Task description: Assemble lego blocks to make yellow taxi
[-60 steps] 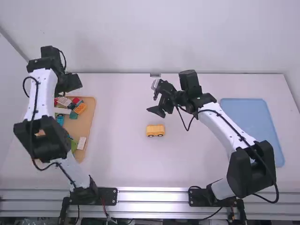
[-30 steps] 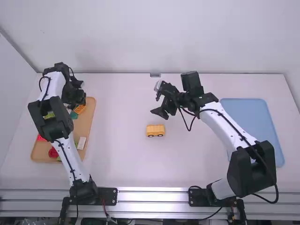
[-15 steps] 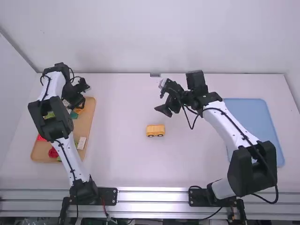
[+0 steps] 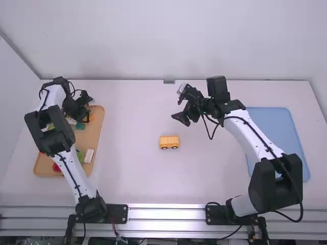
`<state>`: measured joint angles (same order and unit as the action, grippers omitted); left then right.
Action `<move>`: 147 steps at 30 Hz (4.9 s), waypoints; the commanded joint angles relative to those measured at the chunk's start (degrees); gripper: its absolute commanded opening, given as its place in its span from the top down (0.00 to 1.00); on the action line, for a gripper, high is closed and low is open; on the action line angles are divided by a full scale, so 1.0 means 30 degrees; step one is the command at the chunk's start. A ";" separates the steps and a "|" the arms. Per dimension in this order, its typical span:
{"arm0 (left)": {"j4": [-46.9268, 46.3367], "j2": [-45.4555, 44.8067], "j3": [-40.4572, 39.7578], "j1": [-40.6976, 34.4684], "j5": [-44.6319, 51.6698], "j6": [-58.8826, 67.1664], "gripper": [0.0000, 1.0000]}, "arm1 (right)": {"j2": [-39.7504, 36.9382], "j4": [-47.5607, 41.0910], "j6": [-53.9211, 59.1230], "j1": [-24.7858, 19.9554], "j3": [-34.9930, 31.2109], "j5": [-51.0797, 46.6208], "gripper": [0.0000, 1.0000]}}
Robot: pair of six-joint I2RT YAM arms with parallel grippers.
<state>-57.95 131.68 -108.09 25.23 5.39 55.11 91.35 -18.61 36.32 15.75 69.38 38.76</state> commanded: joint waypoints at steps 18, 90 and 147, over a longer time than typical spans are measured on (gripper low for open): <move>-0.0087 0.0189 0.1005 -0.0160 -0.0117 -0.0197 0.51 | 0.0168 0.0051 -0.0029 -0.0138 0.0634 0.0073 0.01; 2.0480 -1.6305 1.8323 -1.0899 1.8309 -0.7337 0.87 | 0.1311 0.1515 0.4007 -0.1698 0.0612 1.2240 0.01; 3.0090 -1.6305 2.3554 -1.2378 1.2881 -1.5890 0.01 | 0.2586 -0.8014 0.7694 0.0823 0.0619 -1.1774 0.96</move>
<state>32.32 82.78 -37.52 -11.86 44.49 7.05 96.07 -42.37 54.41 17.37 70.08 10.41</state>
